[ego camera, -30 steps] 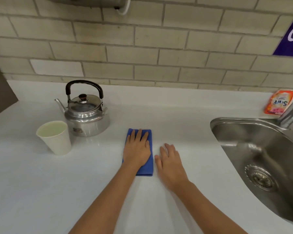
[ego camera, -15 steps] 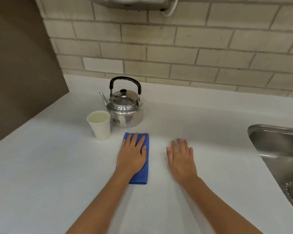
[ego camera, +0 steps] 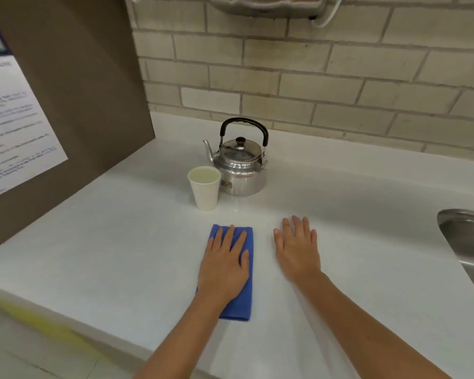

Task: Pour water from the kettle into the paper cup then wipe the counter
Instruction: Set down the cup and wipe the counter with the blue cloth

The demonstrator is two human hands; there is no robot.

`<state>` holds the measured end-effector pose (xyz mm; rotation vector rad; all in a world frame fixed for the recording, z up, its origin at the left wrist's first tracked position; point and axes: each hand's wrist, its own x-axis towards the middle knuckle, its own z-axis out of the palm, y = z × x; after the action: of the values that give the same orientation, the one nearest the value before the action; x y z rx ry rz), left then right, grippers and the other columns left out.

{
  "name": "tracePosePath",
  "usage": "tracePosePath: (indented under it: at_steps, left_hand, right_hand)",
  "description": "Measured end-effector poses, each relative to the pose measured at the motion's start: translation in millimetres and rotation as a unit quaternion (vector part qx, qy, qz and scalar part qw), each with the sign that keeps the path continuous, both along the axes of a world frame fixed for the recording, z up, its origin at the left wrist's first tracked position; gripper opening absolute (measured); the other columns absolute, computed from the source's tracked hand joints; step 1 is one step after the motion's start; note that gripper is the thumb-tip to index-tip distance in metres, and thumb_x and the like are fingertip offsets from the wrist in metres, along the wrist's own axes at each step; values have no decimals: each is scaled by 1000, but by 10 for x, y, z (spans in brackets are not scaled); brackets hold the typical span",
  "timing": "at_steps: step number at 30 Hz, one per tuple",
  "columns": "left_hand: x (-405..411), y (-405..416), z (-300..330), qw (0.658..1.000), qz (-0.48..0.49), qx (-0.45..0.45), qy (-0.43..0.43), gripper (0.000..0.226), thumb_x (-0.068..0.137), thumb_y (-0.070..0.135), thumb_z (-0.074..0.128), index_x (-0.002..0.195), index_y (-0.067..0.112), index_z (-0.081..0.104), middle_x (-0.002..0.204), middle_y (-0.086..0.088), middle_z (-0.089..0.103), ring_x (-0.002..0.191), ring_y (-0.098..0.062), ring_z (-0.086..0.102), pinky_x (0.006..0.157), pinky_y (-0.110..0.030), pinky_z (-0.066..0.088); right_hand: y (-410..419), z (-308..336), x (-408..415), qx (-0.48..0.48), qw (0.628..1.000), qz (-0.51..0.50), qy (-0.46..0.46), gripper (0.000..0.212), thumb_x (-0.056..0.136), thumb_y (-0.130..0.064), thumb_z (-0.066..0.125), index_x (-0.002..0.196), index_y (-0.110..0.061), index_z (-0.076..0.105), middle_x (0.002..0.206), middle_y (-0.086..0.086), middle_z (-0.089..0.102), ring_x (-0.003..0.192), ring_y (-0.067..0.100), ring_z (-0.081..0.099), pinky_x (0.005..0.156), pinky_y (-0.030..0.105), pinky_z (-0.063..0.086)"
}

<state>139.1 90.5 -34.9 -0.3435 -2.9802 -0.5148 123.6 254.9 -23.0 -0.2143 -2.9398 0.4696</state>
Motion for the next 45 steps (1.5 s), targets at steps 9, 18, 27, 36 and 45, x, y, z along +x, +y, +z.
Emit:
tracePosePath:
  at_steps: [9,18,27,36,45]
  left_hand:
    - [1,-79,48,991,136,-7,-15,56,96,38,17,147,19,5,158,-9,2,145,-30,-3,117,-39,-4]
    - [-521,-1949,76,973,228,-10,-30,54,96,38,22,146,19,15,157,-11,11,144,-33,7,118,-43,5]
    - [-1685,-1396,149,993,102,-44,-30,52,97,34,22,146,17,14,158,-8,12,143,-32,9,118,-42,4]
    - [-1923,-2109,4,998,30,-55,3,51,97,36,24,146,21,17,157,-5,14,144,-27,10,118,-38,4]
    - [-2774,-1485,97,996,-33,-68,-48,53,97,37,16,147,22,5,159,-3,4,145,-27,2,117,-38,-1]
  right_hand:
    - [-457,3,-95,-13,997,71,-21,52,98,-38,22,143,-13,22,154,11,17,144,29,2,118,46,5]
    - [-569,19,-251,-3,998,61,-25,46,98,-36,23,138,-16,32,151,8,24,142,27,10,117,46,10]
    - [-605,-44,-444,-22,1000,-15,0,43,98,-35,28,137,-19,37,150,11,25,142,31,8,116,43,13]
    - [-731,27,-755,-16,996,-93,4,41,97,-32,32,135,-16,40,147,13,30,141,33,11,114,45,15]
    - [-734,17,-843,3,993,-115,13,41,97,-31,32,135,-17,40,143,11,34,137,29,19,112,41,20]
